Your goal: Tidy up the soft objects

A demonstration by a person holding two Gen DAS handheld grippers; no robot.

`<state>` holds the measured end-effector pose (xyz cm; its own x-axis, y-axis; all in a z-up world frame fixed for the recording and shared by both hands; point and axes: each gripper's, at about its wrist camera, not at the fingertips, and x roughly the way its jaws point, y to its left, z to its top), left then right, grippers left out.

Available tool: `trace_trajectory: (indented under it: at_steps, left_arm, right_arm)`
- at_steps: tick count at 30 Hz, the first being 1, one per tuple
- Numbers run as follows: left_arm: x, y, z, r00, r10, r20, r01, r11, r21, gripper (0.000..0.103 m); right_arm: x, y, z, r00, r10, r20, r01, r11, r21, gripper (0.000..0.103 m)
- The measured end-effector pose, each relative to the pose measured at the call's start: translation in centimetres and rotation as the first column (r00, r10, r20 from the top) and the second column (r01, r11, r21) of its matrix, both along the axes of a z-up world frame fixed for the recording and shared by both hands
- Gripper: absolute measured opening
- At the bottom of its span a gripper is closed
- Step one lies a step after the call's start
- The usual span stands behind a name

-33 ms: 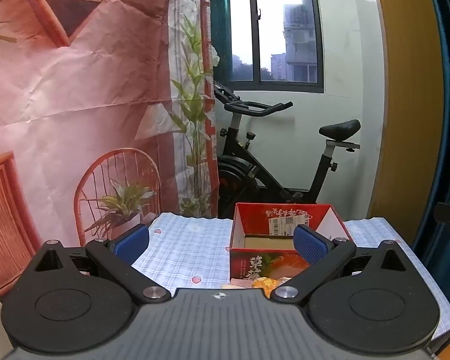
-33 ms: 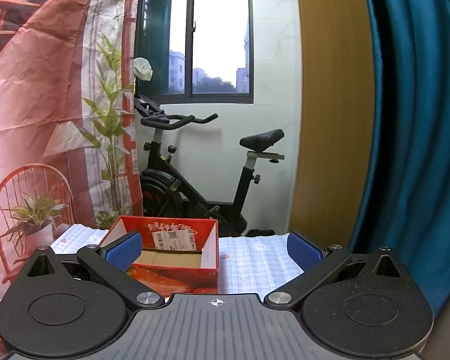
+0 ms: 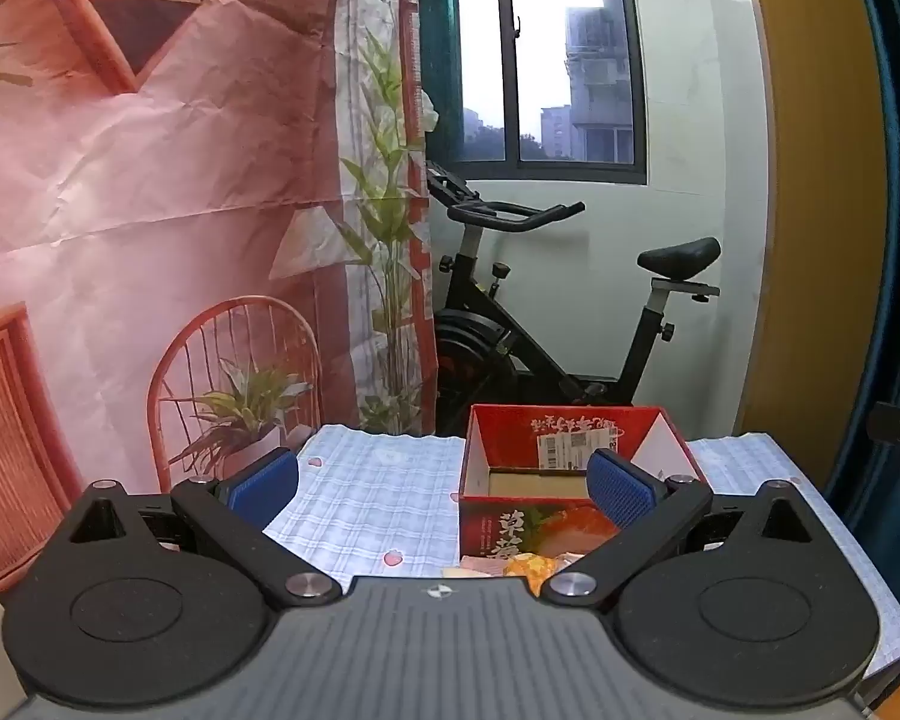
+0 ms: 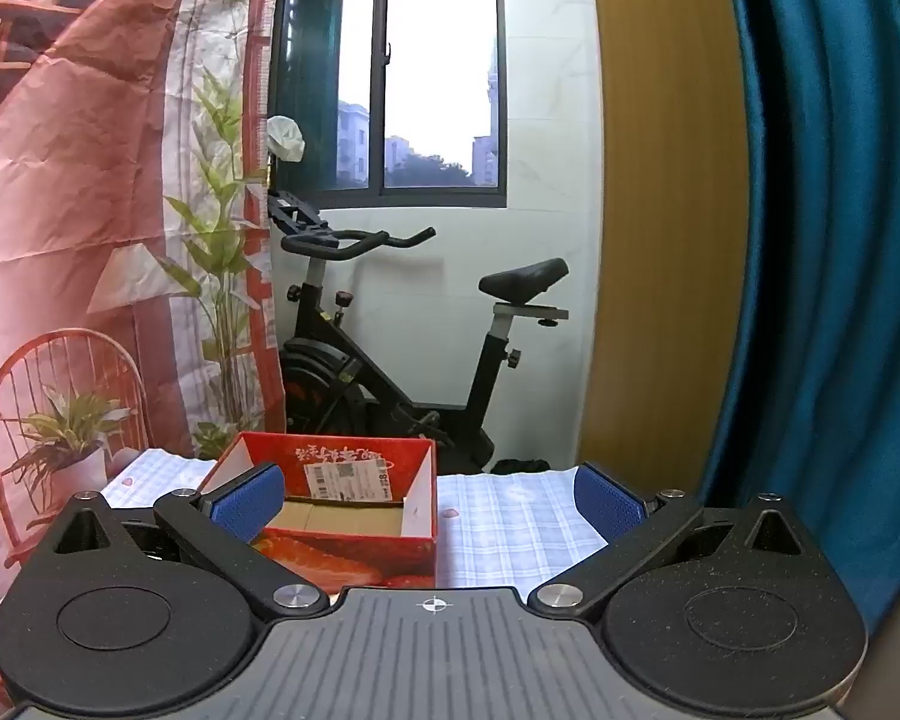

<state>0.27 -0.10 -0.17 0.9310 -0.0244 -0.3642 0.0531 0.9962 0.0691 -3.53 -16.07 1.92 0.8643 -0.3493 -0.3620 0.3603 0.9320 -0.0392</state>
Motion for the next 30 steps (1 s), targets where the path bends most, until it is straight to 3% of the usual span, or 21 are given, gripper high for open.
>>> trace_trajectory:
  at_steps: [30]
  left_arm:
    - [-0.1, 0.3, 0.2, 0.999, 0.036, 0.004, -0.037, 0.999, 0.009, 0.103]
  right_arm:
    - [0.0, 0.5, -0.1, 1.000, -0.017, 0.001, 0.017, 1.000, 0.012, 0.103]
